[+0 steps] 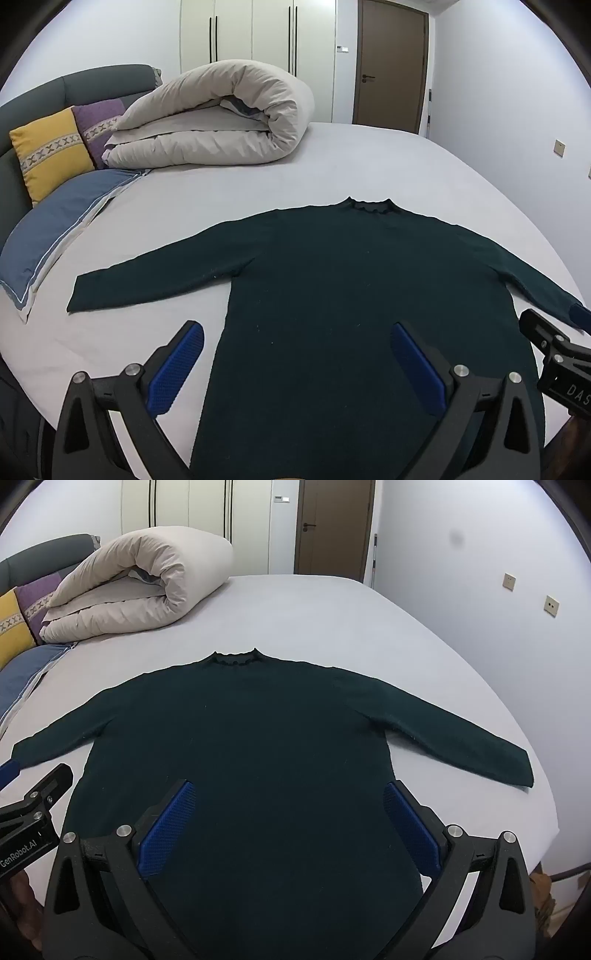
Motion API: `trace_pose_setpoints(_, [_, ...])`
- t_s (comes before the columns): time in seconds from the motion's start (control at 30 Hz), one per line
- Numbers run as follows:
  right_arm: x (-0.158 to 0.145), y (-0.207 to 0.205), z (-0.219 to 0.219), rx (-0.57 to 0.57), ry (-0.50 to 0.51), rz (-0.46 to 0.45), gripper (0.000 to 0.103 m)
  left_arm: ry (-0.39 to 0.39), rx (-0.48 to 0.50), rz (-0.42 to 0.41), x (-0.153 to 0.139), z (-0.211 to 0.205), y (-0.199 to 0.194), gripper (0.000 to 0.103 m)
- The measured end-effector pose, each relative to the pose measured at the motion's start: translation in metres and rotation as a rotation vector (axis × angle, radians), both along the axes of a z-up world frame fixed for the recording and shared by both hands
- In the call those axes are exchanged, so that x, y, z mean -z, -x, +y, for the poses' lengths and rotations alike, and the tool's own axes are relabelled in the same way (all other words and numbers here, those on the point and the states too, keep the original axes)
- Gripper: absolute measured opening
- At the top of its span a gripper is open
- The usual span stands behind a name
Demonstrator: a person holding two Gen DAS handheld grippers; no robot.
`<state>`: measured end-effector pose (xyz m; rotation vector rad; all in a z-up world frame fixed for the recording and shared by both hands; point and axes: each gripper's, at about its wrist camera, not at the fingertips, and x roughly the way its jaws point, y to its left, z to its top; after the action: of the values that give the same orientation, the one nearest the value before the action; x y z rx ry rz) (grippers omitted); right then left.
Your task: Fold small clothes
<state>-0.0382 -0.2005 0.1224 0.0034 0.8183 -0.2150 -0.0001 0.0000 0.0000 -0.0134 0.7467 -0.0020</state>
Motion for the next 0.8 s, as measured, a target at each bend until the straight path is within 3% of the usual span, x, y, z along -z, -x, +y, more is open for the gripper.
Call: trace_pose_setpoints(0.8, [-0.001,0.002,0.0,0.004,-0.022,0.005,0.103,-0.008,-0.001,-0.006,0.007,-0.009,0.004,0.103])
